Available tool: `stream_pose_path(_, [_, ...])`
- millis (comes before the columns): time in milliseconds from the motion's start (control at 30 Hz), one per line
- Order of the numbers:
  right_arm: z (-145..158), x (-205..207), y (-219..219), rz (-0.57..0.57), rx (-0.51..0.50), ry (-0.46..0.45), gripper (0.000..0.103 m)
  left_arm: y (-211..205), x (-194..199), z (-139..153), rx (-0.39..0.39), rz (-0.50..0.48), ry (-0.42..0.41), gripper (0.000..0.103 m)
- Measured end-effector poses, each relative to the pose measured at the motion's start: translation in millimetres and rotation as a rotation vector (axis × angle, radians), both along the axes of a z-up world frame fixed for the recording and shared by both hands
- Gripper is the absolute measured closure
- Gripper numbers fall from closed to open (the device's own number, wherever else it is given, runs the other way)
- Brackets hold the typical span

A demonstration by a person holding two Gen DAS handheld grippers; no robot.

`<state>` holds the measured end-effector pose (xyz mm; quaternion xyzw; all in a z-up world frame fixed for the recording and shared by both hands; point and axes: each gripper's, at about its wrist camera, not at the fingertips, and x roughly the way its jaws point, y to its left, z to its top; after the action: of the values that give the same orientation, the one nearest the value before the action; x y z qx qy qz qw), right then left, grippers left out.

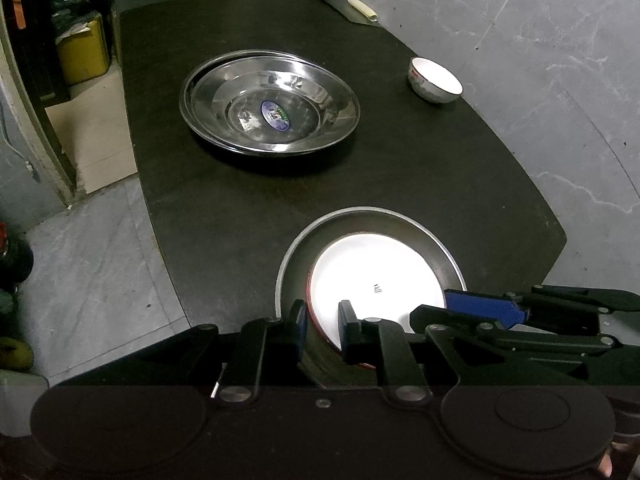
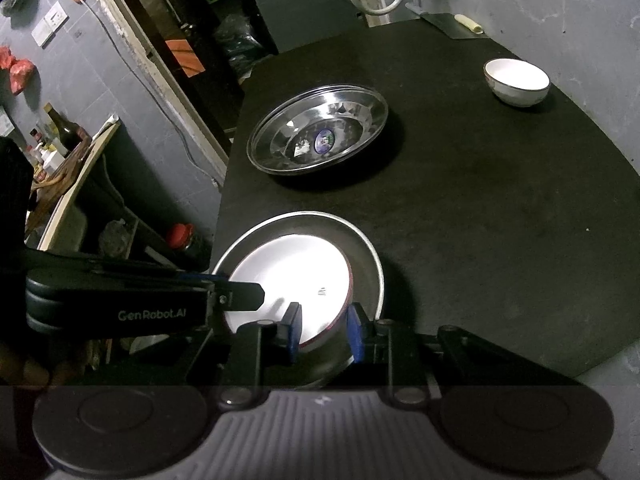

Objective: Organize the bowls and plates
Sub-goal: 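Open both grippers and lift them away from the nested bowls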

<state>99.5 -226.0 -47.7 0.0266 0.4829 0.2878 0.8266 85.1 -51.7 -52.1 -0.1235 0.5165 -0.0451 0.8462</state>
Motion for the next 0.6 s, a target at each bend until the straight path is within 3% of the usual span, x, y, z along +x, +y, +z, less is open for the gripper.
stream_pose_path(200, [1, 1, -1, 0.002, 0.001, -0.004, 0.071, -2, -1, 1, 0.001, 0.007, -0.004, 0.085])
stream_pose_path(333, [4, 2, -2, -0.001, 0.002, -0.023, 0.066, -1, -1, 6, -0.004, 0.011, -0.025, 0.075])
stream_pose_path(433, [8, 1, -3, -0.004, 0.002, -0.041, 0.064, 4, -1, 10, -0.024, 0.022, -0.028, 0.073])
stream_pose_path(500, [14, -2, -5, -0.012, 0.009, -0.072, 0.057, 7, 0, 14, -0.044, 0.034, -0.042, 0.068])
stream_pose_path(600, [23, -3, -12, -0.035, 0.029, -0.124, 0.046, 11, 2, 25, -0.048, 0.048, -0.075, 0.041])
